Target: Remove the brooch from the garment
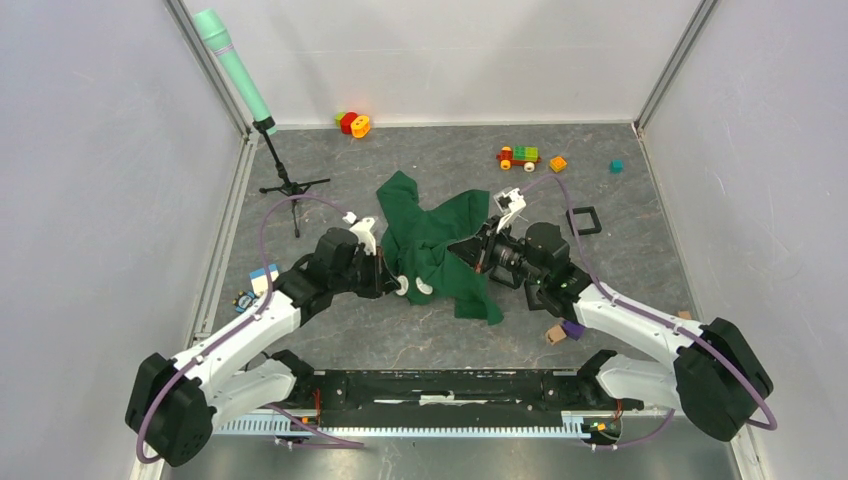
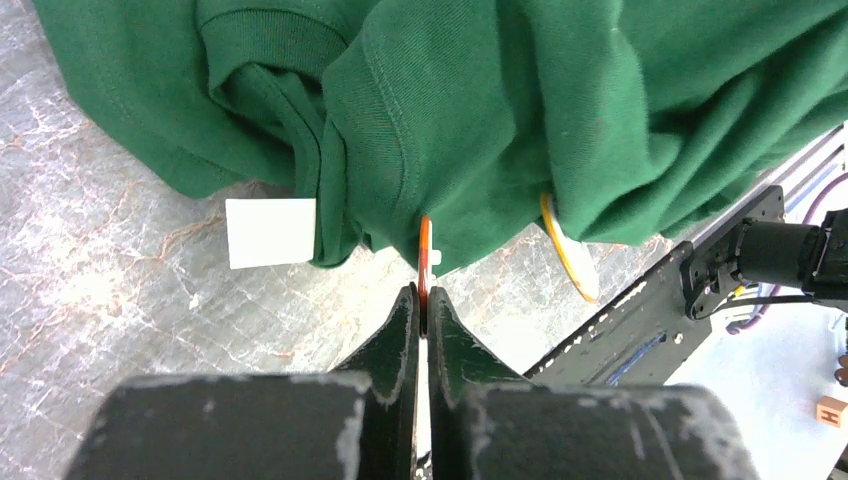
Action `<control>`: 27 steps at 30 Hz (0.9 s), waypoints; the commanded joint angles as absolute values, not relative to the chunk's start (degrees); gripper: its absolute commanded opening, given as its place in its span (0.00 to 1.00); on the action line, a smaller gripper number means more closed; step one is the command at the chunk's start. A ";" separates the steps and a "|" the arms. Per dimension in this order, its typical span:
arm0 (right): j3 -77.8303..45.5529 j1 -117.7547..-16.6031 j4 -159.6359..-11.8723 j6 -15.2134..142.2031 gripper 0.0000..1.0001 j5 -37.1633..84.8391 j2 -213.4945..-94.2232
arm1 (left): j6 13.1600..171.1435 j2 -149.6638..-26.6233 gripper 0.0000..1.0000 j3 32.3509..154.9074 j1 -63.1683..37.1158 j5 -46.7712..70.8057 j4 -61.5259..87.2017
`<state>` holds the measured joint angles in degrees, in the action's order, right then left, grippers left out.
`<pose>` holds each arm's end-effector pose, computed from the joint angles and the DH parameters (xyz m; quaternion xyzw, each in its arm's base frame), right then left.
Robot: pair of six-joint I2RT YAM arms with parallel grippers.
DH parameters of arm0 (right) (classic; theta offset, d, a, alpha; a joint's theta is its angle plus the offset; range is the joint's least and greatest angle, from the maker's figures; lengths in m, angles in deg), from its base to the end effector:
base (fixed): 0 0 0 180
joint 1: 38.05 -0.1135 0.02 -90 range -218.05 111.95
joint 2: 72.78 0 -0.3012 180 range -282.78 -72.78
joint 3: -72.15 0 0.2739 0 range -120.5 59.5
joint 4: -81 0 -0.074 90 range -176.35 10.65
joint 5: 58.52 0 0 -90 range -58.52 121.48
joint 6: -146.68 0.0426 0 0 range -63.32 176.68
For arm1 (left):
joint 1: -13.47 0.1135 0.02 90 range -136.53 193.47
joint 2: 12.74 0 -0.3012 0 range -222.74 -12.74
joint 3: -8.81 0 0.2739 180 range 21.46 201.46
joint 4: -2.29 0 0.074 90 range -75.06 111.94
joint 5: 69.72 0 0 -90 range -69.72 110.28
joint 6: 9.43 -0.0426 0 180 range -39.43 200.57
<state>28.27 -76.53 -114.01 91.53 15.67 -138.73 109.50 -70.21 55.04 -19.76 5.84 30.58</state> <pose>0.2004 0.1741 0.2715 -0.1145 0.7389 0.4743 0.4646 0.1745 -0.1270 0.2407 0.0872 0.8948 -0.3157 0.3035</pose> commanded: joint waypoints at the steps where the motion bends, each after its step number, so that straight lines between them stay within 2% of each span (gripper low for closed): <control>1: 28.56 -76.26 -112.09 87.37 0.06 17.04 -137.57 | 108.04 -67.26 0.02 59.72 -19.76 5.26 36.57; 4: 28.70 -76.33 -108.94 84.66 0.07 18.83 -136.79 | 105.87 -67.39 0.02 63.12 -19.75 5.08 43.64; 5: 28.90 -76.33 -108.62 83.90 0.15 18.56 -136.48 | 105.71 -66.64 0.02 63.11 -19.71 4.63 44.31; 7: 29.00 -76.28 -108.75 82.46 0.48 16.17 -136.41 | 106.62 -64.22 0.02 61.91 -19.21 1.55 42.03; 8: 29.06 -76.30 -109.22 82.20 0.61 14.45 -136.53 | 107.46 -63.49 0.02 60.85 -18.80 -0.99 39.47; 12: 30.96 -76.79 -113.24 83.09 0.73 11.61 -135.57 | 109.86 -65.23 0.02 58.78 -18.11 -9.64 29.37; 18: 35.06 -77.16 -123.82 85.87 0.74 3.21 -134.20 | 116.07 -66.69 0.02 54.17 -18.10 -17.50 9.03; 27: 36.00 -78.14 -133.64 90.90 0.63 -1.37 -136.68 | 119.68 -67.05 0.02 53.07 -18.10 -20.92 -1.13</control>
